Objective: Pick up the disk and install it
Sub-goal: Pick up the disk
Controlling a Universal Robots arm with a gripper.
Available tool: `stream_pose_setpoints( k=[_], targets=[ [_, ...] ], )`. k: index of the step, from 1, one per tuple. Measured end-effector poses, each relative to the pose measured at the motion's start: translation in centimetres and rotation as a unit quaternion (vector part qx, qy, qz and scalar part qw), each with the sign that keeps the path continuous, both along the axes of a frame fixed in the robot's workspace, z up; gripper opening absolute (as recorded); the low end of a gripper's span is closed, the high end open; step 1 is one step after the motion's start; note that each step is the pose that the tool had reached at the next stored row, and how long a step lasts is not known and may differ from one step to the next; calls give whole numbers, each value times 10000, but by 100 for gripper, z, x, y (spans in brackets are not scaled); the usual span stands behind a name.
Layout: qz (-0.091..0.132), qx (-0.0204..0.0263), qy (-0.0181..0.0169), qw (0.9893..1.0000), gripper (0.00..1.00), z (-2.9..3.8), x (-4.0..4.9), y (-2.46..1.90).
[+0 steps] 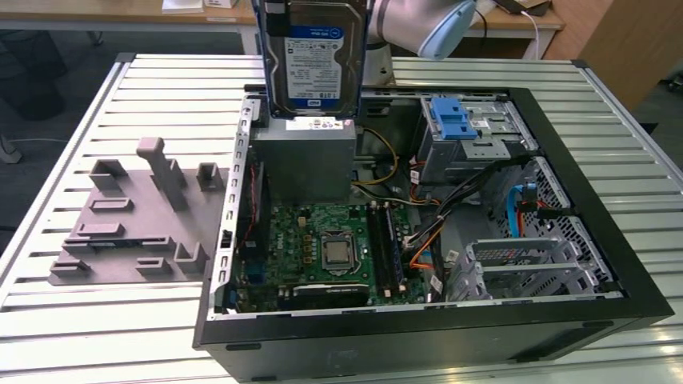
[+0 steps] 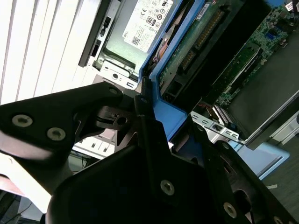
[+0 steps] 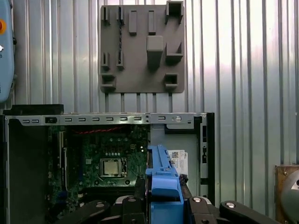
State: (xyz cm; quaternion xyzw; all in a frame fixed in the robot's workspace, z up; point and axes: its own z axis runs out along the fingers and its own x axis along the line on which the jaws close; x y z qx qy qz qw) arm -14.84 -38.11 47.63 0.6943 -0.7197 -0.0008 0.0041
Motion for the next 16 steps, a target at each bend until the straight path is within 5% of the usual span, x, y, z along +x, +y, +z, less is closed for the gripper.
stream_pose_setpoints(
  k=[16],
  targets=[
    [-14, 0, 0, 10000, 36, -1, 102, -71]
  ],
)
